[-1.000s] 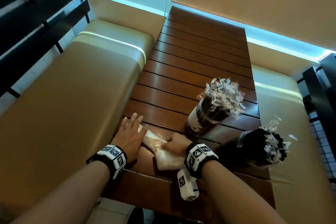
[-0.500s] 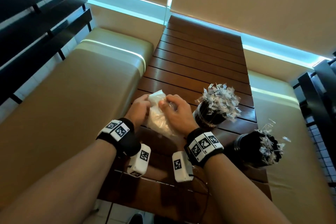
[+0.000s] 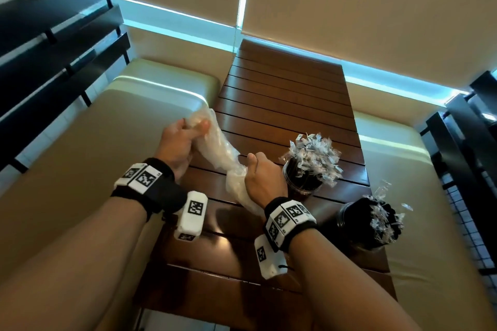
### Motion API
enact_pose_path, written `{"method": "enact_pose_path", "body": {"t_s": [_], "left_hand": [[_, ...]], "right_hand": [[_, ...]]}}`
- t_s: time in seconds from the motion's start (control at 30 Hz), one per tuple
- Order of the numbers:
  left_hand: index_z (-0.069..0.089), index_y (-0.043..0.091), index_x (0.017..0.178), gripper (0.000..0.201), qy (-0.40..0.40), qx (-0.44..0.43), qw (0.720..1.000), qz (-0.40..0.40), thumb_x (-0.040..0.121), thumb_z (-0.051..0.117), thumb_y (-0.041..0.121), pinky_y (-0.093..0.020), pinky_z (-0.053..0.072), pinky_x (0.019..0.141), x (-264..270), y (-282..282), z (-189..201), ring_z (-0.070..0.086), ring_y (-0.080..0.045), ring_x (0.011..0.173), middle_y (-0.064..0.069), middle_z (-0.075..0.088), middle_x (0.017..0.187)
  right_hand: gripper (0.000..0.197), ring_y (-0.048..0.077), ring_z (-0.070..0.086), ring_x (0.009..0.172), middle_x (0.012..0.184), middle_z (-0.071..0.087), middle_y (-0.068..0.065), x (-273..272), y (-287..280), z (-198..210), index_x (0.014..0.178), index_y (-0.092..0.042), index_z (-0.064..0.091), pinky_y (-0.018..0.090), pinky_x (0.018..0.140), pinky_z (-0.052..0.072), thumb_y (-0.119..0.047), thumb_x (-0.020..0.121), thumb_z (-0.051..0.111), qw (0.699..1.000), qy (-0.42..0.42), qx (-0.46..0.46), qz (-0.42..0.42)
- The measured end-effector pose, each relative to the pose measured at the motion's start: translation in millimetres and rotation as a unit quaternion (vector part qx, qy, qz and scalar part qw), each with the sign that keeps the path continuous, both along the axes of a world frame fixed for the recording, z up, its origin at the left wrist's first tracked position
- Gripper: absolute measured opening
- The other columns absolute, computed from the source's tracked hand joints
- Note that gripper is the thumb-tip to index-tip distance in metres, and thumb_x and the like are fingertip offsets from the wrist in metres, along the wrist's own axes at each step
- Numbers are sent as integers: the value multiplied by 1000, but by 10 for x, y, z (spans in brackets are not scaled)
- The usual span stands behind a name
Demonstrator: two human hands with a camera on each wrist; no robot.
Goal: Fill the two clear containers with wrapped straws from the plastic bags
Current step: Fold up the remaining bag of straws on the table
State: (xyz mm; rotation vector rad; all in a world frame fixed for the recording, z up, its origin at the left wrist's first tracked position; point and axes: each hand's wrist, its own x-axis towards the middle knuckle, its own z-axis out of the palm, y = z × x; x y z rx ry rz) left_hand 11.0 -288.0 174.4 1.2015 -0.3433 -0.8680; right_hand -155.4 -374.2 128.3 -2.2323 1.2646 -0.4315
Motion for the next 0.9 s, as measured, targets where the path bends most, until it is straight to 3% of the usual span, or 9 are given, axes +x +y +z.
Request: {"method": "enact_pose_path", "body": {"t_s": [0.1, 0.23, 0.3, 0.4, 0.47, 0.57, 0.67, 0.73, 0.9], "left_hand": [[58, -4, 124, 58, -33, 6, 992, -121, 78, 75, 26, -37, 57, 82, 16, 33, 64, 65, -30, 98, -21, 66, 112], [53, 6, 119, 42, -145, 82, 969, -184, 83, 74, 14, -24, 58, 68, -207, 48, -7, 66, -11, 81, -9, 65, 100], [46, 11, 123, 42, -83, 76, 975, -194, 88, 67, 5, -23, 57, 59, -288, 45, -45, 65, -9, 77, -6, 61, 98], [44, 13, 129, 59, 0, 33, 978, -207, 78, 74, 13, -41, 60, 71, -335, 22, -97, 69, -19, 86, -11, 64, 108], [43, 10, 133, 64, 24, 19, 978, -204, 75, 70, 14, -40, 60, 73, -390, -7, -78, 70, -21, 87, -13, 65, 109], [44, 6, 136, 60, 59, -7, 976, -211, 82, 67, 11, -36, 60, 69, -458, -35, -83, 70, -23, 88, -19, 65, 113], [53, 7, 126, 59, 76, -11, 969, -236, 75, 80, 18, -39, 60, 73, -448, -47, -91, 70, -27, 90, -21, 68, 110], [58, 10, 117, 39, 65, 8, 971, -232, 80, 69, 13, -40, 60, 72, -428, -31, -94, 70, -25, 85, -18, 69, 103], [64, 11, 106, 19, 21, 32, 983, -178, 94, 53, 1, -32, 60, 65, -531, -16, -200, 70, -22, 80, -9, 74, 88]], "right_hand": [[39, 33, 58, 93, 99, 63, 14, 62, -24, 8, 97, -13, 51, 34, 72, 36, -40, 105, 25, 998, -30, 26, -43], [40, 25, 53, 92, 101, 58, 12, 248, -27, 254, 100, -9, 52, 33, 75, 36, -39, 106, 26, 981, -160, 83, -69], [39, 21, 53, 89, 98, 58, 7, 307, -37, 371, 97, -12, 54, 34, 77, 39, -38, 106, 27, 973, -201, 92, -66], [32, 11, 49, 71, 79, 56, -3, 310, -52, 438, 87, -17, 55, 27, 69, 36, -31, 106, 34, 964, -238, 104, -58], [31, 9, 48, 66, 72, 54, -8, 279, -46, 447, 83, -18, 56, 29, 65, 38, -35, 104, 39, 951, -270, 131, -74], [26, 11, 54, 76, 86, 59, -5, 219, -3, 434, 89, -21, 56, 28, 71, 47, -47, 92, 57, 923, -324, 195, -66], [38, 14, 60, 95, 109, 61, 0, 101, 68, 410, 107, -23, 57, 23, 76, 51, -38, 76, 73, 923, -303, 237, -11], [51, 9, 61, 97, 113, 62, -3, 44, 129, 384, 121, -20, 54, 17, 75, 51, -27, 76, 77, 929, -264, 257, 38], [65, 14, 40, 116, 119, 49, -8, 42, 274, 329, 129, -28, 46, 37, 101, 44, -33, 70, 74, 983, -139, 109, 53]]}}
